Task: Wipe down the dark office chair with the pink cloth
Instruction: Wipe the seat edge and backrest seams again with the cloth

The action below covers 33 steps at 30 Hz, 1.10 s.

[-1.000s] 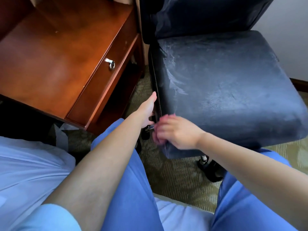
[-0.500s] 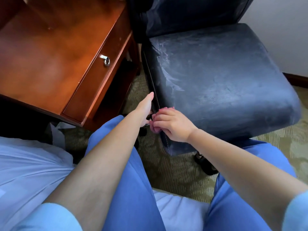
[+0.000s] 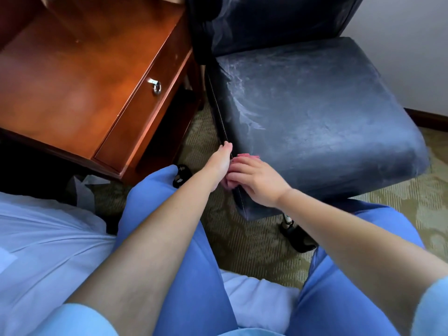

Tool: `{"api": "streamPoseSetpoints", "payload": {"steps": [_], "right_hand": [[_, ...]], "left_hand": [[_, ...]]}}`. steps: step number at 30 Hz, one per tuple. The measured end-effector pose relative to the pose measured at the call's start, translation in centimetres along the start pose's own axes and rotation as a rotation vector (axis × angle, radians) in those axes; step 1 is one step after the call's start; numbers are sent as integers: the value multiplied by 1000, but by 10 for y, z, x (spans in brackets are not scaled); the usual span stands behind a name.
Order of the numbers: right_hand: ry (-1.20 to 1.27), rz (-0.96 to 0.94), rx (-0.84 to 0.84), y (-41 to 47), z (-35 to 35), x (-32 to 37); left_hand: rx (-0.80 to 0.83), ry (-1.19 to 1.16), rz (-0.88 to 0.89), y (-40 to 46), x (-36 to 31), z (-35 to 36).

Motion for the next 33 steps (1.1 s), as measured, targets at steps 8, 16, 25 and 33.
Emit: {"api": "streamPoseSetpoints", "payload": {"steps": [8,16,25,33], "right_hand": [[-20,-253,148,-28,8,24],[-98,-511,232,-74,22,65],[-76,-250,17,-63,7,40],[-120,-53,115,-44,8,22]], "left_hand": [[42,67,49,-7,-9,15],[29,24,27,-8,-8,16],[0,-160,-41,2,10,4],[-24,-353,-17,2,19,4]]}}
Point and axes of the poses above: each hand's wrist, its own y-axis towards the middle knuckle, its own z-axis out of the palm, x = y × z, the point moved 10 cm from there along y, towards the middle knuckle, and after that the axes turned 12 degrees about -y, right-handed, at the moved point
